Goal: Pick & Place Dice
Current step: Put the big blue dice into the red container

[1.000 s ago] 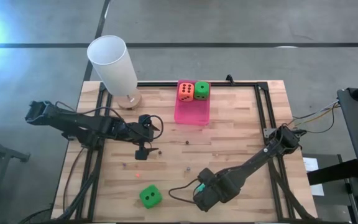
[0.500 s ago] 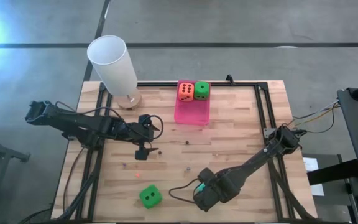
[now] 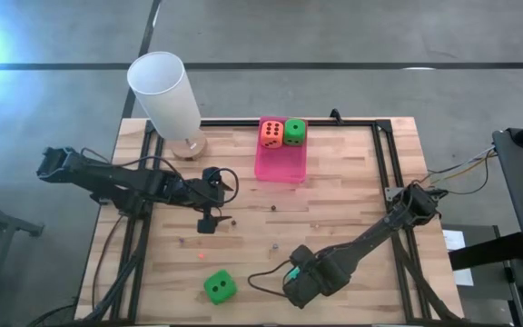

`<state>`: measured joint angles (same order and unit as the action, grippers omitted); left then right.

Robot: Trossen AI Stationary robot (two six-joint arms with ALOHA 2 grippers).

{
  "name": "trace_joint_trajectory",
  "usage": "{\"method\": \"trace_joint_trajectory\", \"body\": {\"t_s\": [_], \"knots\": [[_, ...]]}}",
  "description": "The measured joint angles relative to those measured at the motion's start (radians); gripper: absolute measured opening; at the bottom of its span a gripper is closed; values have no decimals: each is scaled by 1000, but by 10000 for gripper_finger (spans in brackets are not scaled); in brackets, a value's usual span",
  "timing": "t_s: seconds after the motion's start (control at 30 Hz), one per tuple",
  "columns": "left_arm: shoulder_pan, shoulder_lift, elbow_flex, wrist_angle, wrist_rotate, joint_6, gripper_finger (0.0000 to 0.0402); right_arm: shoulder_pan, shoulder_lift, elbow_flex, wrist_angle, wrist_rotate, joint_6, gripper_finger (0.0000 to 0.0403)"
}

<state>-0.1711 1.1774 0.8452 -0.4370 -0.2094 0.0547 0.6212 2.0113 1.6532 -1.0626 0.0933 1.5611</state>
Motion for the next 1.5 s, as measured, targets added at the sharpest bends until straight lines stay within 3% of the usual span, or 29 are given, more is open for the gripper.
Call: {"method": "trace_joint_trajectory", "body": {"t_s": [1.5], "knots": [[0,0,0,0,0,0,392,0,-17,-13,4,-22,18,400]]}}
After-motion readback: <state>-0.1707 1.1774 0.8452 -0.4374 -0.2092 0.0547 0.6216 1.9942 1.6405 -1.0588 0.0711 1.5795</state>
